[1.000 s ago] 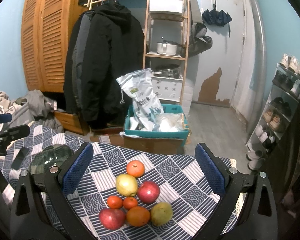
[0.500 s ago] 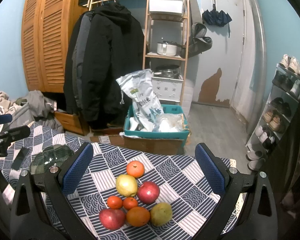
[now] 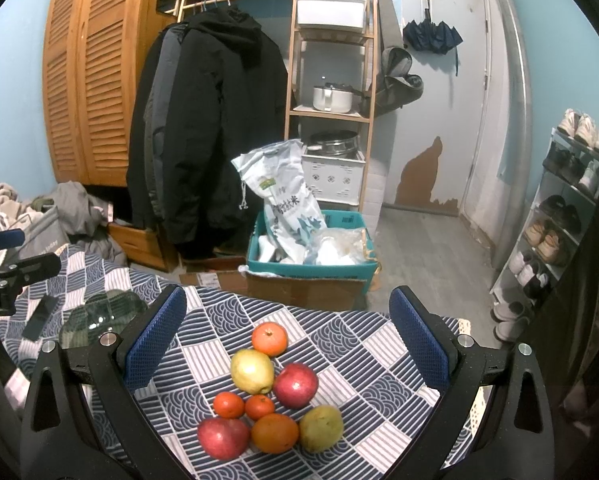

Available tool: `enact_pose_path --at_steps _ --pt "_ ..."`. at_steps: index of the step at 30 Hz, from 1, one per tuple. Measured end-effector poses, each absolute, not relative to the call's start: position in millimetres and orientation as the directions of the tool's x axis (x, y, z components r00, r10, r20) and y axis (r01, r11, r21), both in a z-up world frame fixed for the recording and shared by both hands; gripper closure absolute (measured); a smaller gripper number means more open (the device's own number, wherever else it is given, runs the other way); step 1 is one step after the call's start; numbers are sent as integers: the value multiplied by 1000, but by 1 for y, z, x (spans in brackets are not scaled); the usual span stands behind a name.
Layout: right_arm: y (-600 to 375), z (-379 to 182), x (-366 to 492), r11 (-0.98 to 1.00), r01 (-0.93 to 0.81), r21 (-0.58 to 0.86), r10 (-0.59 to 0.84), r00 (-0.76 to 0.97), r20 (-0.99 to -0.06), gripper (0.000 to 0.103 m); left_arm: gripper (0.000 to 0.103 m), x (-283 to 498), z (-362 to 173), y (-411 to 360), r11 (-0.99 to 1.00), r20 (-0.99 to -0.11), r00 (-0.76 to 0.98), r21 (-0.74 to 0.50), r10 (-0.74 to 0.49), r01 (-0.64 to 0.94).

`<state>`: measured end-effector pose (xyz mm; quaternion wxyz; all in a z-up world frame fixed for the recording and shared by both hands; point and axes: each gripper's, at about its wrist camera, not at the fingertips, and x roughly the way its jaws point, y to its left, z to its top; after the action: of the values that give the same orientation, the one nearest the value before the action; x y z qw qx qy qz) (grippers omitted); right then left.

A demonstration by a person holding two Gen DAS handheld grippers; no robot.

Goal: Organize fruits

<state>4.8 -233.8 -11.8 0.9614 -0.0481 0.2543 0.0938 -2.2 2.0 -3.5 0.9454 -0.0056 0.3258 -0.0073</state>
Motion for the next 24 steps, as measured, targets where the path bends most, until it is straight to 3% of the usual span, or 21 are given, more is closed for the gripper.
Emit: enact_pose_path --at_steps 24 --pt "-232 -12 5 978 -203 -47 153 852 -500 4 1 -4 -7 4 1000 -617 787 -12 -13 7"
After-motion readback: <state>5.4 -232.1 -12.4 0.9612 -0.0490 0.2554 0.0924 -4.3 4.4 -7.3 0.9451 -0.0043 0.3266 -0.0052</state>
